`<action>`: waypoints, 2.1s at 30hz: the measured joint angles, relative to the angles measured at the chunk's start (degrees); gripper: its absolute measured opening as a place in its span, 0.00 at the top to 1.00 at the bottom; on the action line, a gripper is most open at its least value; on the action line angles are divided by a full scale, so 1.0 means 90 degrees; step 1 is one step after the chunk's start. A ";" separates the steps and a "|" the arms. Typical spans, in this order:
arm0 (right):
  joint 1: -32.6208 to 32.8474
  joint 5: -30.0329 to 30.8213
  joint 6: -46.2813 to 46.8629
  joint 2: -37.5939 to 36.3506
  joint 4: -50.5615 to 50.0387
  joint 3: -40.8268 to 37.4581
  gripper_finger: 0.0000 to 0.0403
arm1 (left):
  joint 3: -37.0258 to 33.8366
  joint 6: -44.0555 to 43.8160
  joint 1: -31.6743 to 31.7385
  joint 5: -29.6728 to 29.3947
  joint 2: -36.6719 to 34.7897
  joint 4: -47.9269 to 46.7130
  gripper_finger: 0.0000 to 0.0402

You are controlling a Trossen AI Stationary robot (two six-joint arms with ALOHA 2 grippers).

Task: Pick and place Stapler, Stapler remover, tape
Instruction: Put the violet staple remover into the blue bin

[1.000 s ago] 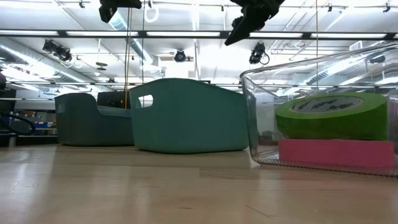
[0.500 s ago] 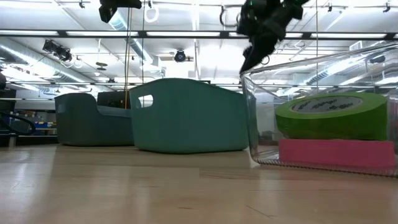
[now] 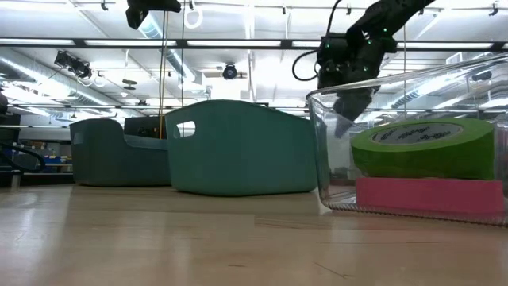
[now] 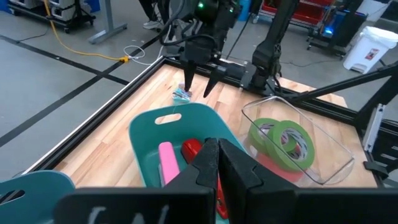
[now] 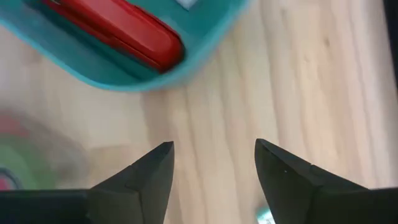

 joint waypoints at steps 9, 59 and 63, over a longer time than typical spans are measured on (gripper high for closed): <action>-0.0404 0.1368 0.0335 -0.0102 -0.0046 -0.0023 0.45 | 0.0000 0.0004 0.0000 -0.0146 0.0000 -0.0002 0.96; -0.1750 0.1841 0.5696 -0.0418 -0.1290 -0.0023 0.40 | 0.0000 -0.0038 0.0002 -0.0168 0.0005 0.0000 0.96; -0.1750 0.1654 0.5832 -0.0416 -0.1292 -0.0023 0.35 | 0.0000 -0.0038 0.0001 -0.0168 0.0005 0.0000 0.96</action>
